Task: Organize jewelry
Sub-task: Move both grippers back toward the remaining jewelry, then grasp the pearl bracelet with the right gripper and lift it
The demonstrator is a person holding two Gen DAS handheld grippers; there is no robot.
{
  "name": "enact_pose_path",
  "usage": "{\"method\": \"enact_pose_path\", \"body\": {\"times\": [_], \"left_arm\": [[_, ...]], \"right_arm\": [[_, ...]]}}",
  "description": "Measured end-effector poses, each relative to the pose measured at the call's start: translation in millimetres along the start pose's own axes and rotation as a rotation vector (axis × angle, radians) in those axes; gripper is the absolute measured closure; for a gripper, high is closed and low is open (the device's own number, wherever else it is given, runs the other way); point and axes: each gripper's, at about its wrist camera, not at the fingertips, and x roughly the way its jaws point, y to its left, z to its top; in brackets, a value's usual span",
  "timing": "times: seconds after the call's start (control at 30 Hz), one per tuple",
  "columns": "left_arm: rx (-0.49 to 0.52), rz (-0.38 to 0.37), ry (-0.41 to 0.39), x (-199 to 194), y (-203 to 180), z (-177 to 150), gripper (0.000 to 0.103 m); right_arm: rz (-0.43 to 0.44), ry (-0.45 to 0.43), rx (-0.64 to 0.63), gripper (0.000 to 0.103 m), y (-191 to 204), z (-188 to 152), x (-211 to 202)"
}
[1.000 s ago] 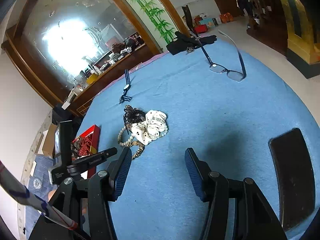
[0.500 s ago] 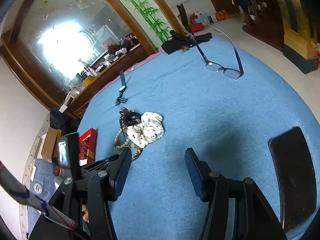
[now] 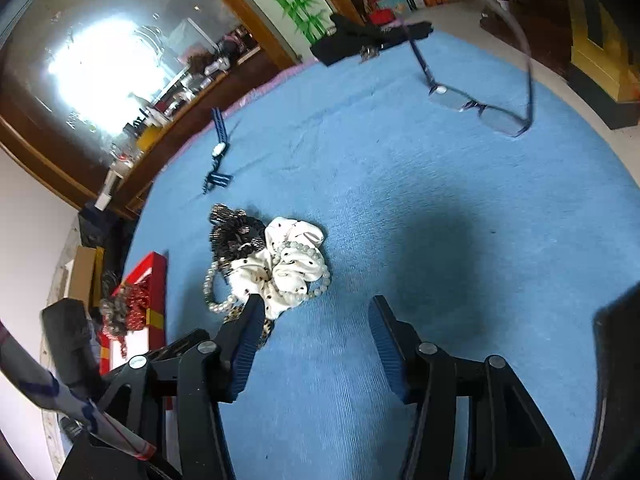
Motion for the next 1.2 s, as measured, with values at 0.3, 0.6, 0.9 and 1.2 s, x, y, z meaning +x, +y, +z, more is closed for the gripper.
{"method": "enact_pose_path", "body": {"times": [0.3,0.6,0.9,1.2], "left_arm": [[0.046,0.027,0.059,30.6,-24.5,5.5,0.103],[0.104,0.034,0.021,29.0,-29.8,-0.3,0.103],[0.142,0.059,-0.018,29.1,-36.2,-5.1,0.103],[0.178,0.006,-0.099,3.6,-43.9,-8.6,0.103]], "right_arm": [[-0.047,0.042,-0.020,0.070,3.4,20.0,36.3],[-0.112,0.066,-0.117,0.071,14.8,20.1,54.8],[-0.177,0.003,-0.226,0.097,19.9,13.6,57.9],[0.036,-0.255,-0.168,0.097,14.3,15.4,-11.6]]}}
